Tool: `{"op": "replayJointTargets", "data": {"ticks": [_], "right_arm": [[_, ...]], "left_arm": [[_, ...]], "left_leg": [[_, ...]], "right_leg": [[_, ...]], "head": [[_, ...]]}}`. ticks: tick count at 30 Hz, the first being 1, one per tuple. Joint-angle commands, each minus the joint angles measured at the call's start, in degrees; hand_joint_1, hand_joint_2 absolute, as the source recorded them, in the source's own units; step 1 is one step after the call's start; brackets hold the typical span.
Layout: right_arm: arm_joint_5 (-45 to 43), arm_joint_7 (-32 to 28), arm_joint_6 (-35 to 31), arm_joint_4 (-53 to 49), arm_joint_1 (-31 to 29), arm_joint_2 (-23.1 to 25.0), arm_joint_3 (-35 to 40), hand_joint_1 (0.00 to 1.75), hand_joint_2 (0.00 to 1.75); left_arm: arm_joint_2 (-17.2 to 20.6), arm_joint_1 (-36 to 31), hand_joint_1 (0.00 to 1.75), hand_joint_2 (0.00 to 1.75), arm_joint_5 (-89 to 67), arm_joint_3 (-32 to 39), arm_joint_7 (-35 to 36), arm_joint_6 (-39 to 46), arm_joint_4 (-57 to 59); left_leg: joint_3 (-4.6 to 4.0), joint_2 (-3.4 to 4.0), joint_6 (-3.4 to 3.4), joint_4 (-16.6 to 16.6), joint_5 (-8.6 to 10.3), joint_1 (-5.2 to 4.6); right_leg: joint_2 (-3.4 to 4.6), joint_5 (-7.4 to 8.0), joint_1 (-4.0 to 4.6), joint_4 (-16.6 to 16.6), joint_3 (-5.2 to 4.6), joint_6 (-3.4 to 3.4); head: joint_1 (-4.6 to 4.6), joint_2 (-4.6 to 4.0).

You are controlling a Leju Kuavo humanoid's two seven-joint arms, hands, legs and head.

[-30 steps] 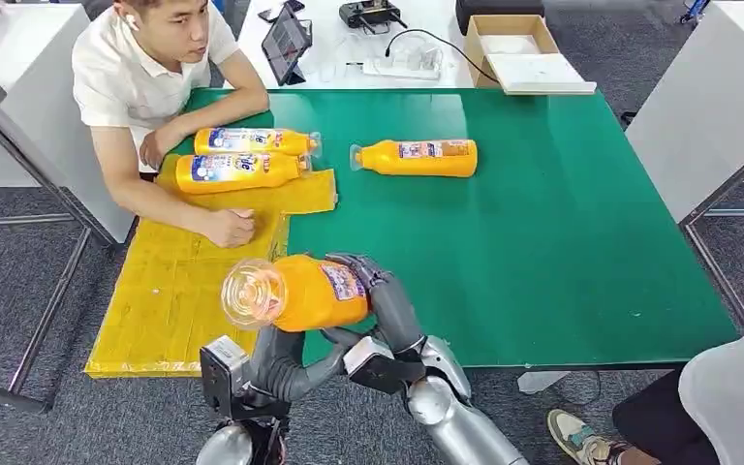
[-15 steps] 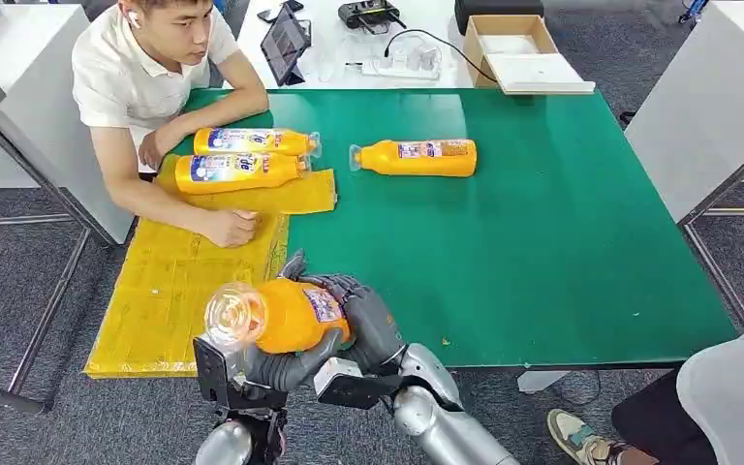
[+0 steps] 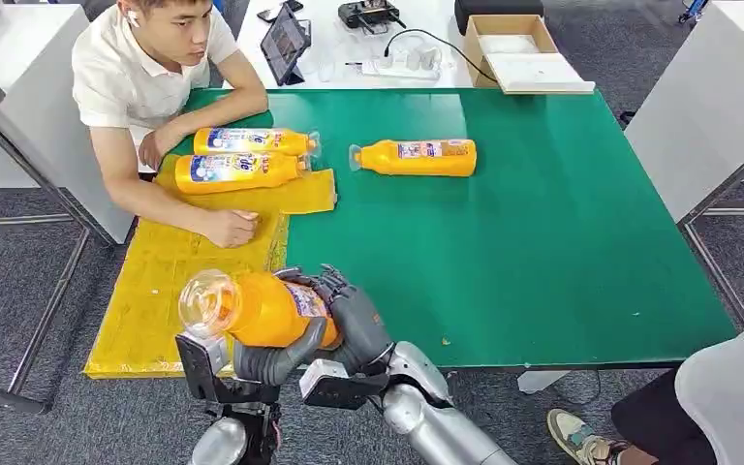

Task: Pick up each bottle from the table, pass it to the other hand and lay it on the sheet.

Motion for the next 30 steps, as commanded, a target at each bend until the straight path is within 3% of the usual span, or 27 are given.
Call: {"op": "replayJointTargets", "data": {"ticks": [1,4,8,9,11,15,20,24,27,30], "right_arm": [[0.2,-4.4,-1.8,1.1,2.9,0.1,8.1,0.00,0.00],[0.4,-7.0,-4.3,-3.2,5.7,-1.4,9.3,0.00,0.00],[1.8,-8.5,-8.0,-4.2,7.7,-1.8,10.9,0.00,0.00],[3.0,-8.9,-10.5,-4.4,8.2,-1.9,11.0,0.00,0.00],[4.5,-8.9,-12.9,-5.0,9.1,-2.4,10.9,0.00,0.00],[4.9,-8.8,-12.8,-7.9,11.6,-4.0,9.1,0.00,0.00],[4.1,-9.4,-12.8,-10.0,13.5,-3.4,4.7,0.00,0.00],[4.1,-9.4,-12.6,-10.0,13.5,-3.2,4.4,0.00,0.00],[3.6,-10.3,-11.3,-9.5,13.2,-2.5,4.1,0.00,0.00],[3.5,-10.4,-10.9,-9.4,12.9,-2.3,4.0,0.00,0.00]], "left_arm": [[0.2,-5.4,1.75,1.75,1.1,2.2,-0.5,0.0,1.2],[1.3,-8.1,1.75,1.75,5.3,11.4,2.7,4.2,6.5],[2.1,-11.3,1.75,1.75,5.0,19.4,0.4,4.5,12.3],[3.4,-12.4,1.75,1.75,-3.7,19.5,-2.1,12.4,14.2],[4.7,-13.1,1.75,1.75,-12.0,20.2,-2.0,16.2,16.3],[4.8,-11.1,1.75,1.75,-20.7,24.9,-0.5,15.8,14.6],[7.2,-15.5,1.75,1.75,-47.7,23.4,7.8,21.5,23.0],[6.2,-16.7,1.75,1.75,-48.9,24.2,7.6,21.5,24.9],[6.5,-20.7,1.75,1.75,-69.5,23.2,15.5,21.5,33.9],[6.1,-22.9,1.75,1.75,-72.5,22.4,17.3,21.5,38.4]], "left_leg": [[0.05,-0.11,-0.10,0.0,0.01,0.11],[0.09,-0.07,-0.12,0.0,0.01,0.11],[0.08,-0.14,-0.10,-0.1,0.05,0.10],[0.12,-0.02,-0.09,-0.1,0.05,0.03],[0.07,0.01,-0.10,-0.1,0.05,0.14],[0.10,-0.01,-0.08,-0.1,0.04,0.11],[0.05,-0.02,-0.08,-0.1,0.05,0.10],[-0.01,-0.16,-0.09,-0.1,0.08,0.04],[0.04,-0.01,-0.10,-0.1,0.06,0.05],[0.04,-0.22,-0.10,-0.1,0.09,0.03]], "right_leg": [[-0.19,-0.01,0.12,-0.1,0.14,-0.13],[-0.16,-0.01,0.12,-0.1,0.16,-0.15],[-0.16,0.01,0.11,-0.1,0.15,-0.11],[-0.06,0.02,0.04,-0.1,0.12,-0.10],[-0.08,0.04,0.13,-0.1,0.06,-0.12],[-0.07,0.00,0.09,0.0,0.10,-0.08],[-0.10,0.00,0.07,0.0,0.10,-0.08],[-0.17,0.01,0.03,0.0,0.06,-0.08],[-0.09,0.02,0.05,0.0,0.08,-0.10],[-0.26,-0.01,0.03,0.0,0.10,-0.09]], "head": [[0.00,0.00],[0.00,0.00],[0.00,0.00],[0.02,-0.02],[-0.05,-0.02],[-0.02,-0.02],[0.02,-0.02],[0.04,0.00],[0.02,-0.02],[0.02,0.00]]}}
